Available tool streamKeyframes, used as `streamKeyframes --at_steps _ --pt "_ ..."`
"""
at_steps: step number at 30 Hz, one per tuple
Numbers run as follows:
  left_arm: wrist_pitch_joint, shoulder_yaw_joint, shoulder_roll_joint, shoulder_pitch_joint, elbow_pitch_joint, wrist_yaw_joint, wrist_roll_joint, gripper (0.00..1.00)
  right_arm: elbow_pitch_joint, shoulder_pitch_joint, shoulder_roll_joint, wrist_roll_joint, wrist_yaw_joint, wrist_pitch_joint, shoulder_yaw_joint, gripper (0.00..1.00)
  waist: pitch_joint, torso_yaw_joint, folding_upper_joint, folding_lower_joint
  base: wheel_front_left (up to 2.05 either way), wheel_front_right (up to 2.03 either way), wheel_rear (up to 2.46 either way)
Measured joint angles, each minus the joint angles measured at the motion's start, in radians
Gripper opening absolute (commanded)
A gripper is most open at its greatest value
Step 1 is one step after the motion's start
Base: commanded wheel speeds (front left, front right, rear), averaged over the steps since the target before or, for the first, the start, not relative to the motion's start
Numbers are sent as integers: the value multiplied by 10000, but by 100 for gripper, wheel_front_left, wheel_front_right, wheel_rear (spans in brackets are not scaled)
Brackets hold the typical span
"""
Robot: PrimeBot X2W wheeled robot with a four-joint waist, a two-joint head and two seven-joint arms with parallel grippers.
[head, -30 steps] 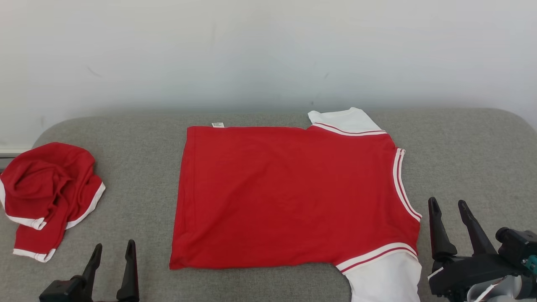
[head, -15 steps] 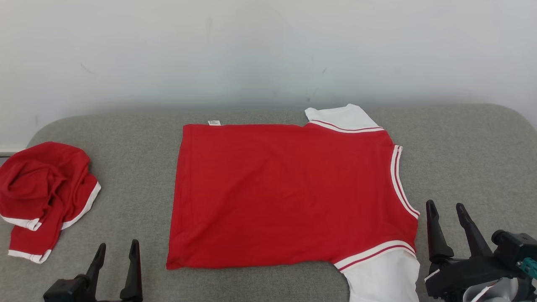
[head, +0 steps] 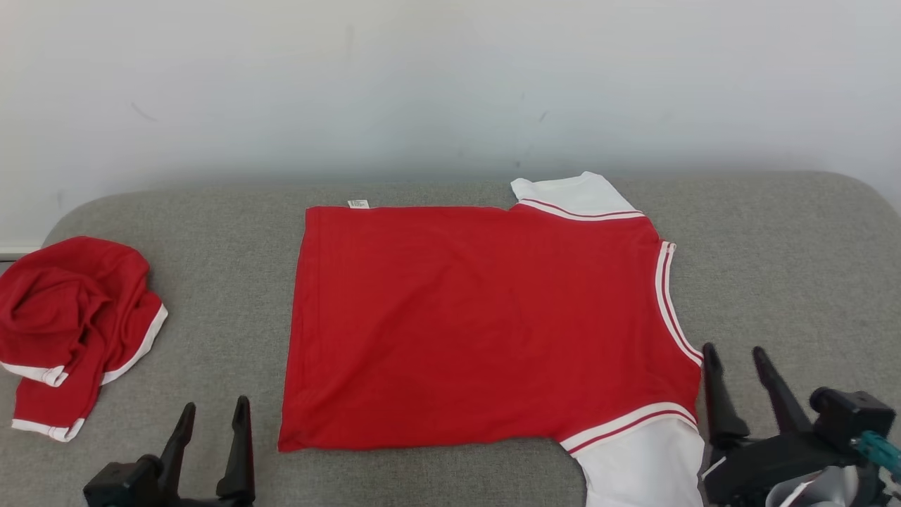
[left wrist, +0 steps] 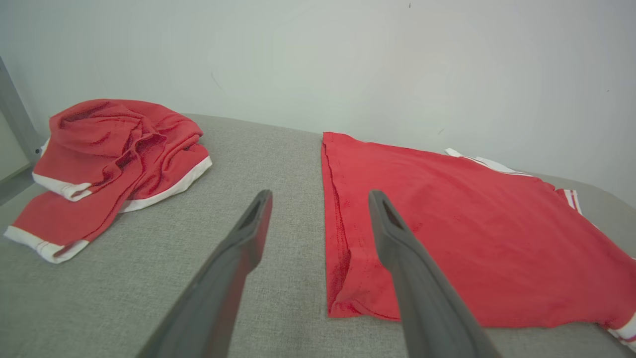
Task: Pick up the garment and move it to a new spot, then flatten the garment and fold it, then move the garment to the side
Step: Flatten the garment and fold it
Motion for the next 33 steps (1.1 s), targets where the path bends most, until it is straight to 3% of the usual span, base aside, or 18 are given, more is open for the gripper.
streamKeyframes --at_steps 7,16,24,33 --pt "936 -387 40 -115 -322 -322 -249 100 -316 170 -477 -240 0 1593 715 100 19 -13 1 0 0 0 0" --pt "2949 -976 562 -757 999 -472 119 100 -545 912 -732 -244 -73 3405 644 100 256 -100 0 0 0 0 0" --pt "3908 -1216 499 -1663 1866 -481 267 100 -199 1301 -665 -247 -82 4429 585 100 700 -213 1 0 0 0 0" --pt "4297 -1358 376 -2098 2368 -573 276 100 123 1248 -297 -537 -82 4991 265 100 970 -431 1 1 0 0 0"
